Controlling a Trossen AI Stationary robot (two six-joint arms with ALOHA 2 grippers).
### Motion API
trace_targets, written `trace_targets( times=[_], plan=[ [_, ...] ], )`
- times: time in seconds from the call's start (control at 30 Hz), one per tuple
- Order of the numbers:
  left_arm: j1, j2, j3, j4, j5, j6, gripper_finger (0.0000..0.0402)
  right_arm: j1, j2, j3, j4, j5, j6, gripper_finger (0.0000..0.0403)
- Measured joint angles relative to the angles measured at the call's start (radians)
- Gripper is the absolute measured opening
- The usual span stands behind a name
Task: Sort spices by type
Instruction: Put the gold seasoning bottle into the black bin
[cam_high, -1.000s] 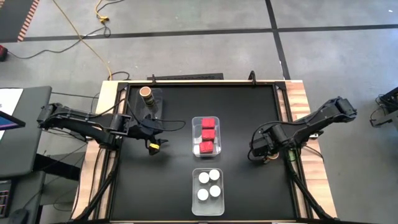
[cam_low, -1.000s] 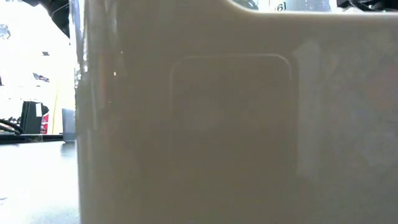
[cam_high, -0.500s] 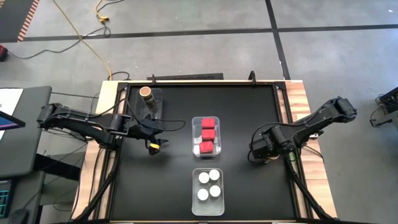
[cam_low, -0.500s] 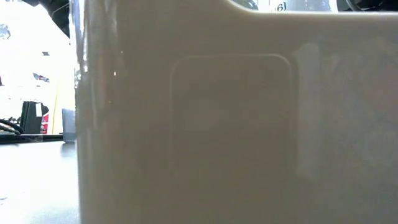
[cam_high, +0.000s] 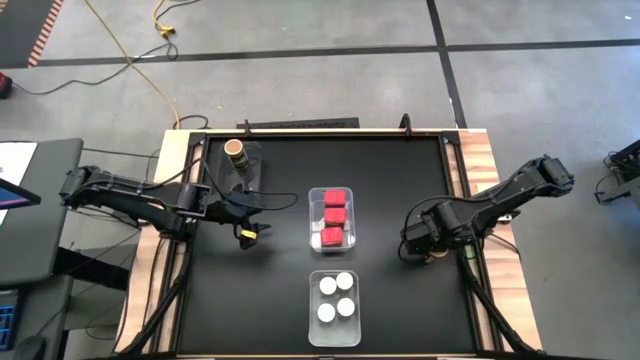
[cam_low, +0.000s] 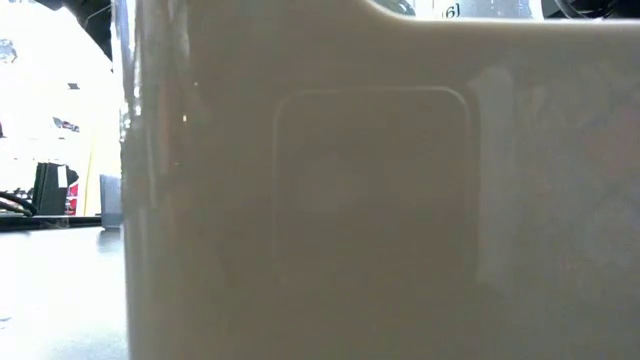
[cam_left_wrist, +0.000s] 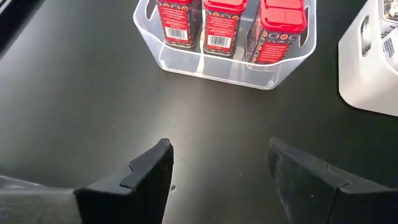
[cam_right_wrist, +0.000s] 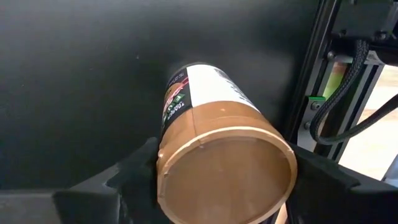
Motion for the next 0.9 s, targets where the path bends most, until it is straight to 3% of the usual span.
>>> trace_targets(
  times=[0.33,0.63,0.9],
  plan=[
    [0.0,-0.101,0.0,-0.076,0.029,-0.038,0.0247,0.002,-0.003,0.04,-0.017,0.074,-0.085,0.0305],
    [0.0,-0.262,0.001,-0.256,0.0,-0.059,0.0247,-0.06,-0.003,0.333,-0.178,0.337,-0.214,0.0305],
    [0.0,-0.31,0.001,-0.33,-0.002,0.009,0.0247,-0.182,0.058,0.601,-0.072,0.525,-0.592,0.0305]
  ],
)
